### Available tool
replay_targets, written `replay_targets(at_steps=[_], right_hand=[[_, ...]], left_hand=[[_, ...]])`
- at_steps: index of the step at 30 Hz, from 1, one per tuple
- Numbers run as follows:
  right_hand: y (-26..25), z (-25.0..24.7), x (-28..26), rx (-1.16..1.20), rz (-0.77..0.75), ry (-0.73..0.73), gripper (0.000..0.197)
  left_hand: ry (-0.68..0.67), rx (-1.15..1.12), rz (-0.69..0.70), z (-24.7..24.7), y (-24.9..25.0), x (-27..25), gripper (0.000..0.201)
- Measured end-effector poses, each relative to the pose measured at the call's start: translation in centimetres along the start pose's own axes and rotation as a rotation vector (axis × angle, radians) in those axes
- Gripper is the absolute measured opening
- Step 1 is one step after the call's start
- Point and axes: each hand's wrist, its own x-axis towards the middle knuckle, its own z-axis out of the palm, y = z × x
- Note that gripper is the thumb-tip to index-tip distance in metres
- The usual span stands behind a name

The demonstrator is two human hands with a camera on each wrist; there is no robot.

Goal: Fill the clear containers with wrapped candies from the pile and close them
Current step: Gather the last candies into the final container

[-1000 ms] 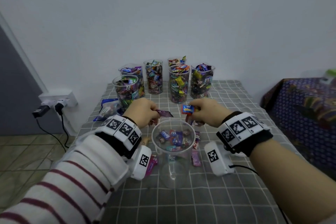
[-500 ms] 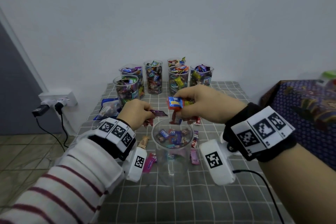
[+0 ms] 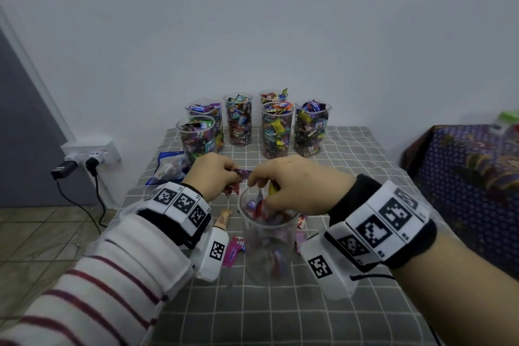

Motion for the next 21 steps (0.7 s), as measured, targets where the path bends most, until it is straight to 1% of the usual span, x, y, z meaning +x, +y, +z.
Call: replay_targets(at_steps=[4, 6, 8, 10, 11, 12, 13, 14, 17, 19, 21], right_hand=[[0.1, 0.2, -0.2, 0.021, -0.023, 0.022, 0.038], [0.2, 0.4, -0.4, 0.031, -0.043, 0.077, 0.036], [0.7, 0.9, -0.7, 0.109, -0.075, 0.205, 0.032], [1.4, 2.0, -1.3, 0.316, -0.085, 0.392, 0.030], [1.9, 2.7, -1.7, 0.456, -0.080, 0.477, 0.036], [2.3, 3.5, -2.2, 0.587, -0.064, 0.533, 0.044], [2.7, 4.4, -2.5, 0.692, -0.038, 0.546, 0.054], [3.1, 5.2, -2.9, 0.768, -0.006, 0.521, 0.065], [3.7, 7.4, -3.2, 0.904, 0.060, 0.364, 0.097], [3.9, 8.2, -3.1, 0.950, 0.076, 0.298, 0.105], [3.9, 8.5, -3.0, 0.965, 0.090, 0.268, 0.103]], left_hand=[[0.007, -0.030, 0.006, 0.0, 0.0, 0.0, 0.010], [0.006, -0.048, 0.003, 0.0, 0.0, 0.0, 0.008], [0.012, -0.057, -0.007, -0.1, 0.0, 0.0, 0.008], [0.012, -0.061, -0.012, -0.3, 0.1, -0.2, 0.008], [0.011, -0.070, -0.010, -0.4, 0.2, -0.3, 0.009], [0.012, -0.084, -0.004, -0.5, 0.5, -0.6, 0.011], [0.016, -0.098, 0.003, -0.7, 0.7, -0.8, 0.014], [0.021, -0.114, 0.013, -1.0, 0.9, -1.0, 0.016], [0.043, -0.171, 0.042, -1.9, 2.1, -1.5, 0.009], [0.063, -0.212, 0.082, -2.5, 3.3, -2.1, 0.006], [0.051, -0.258, 0.140, -2.8, 4.5, -2.8, 0.008]])
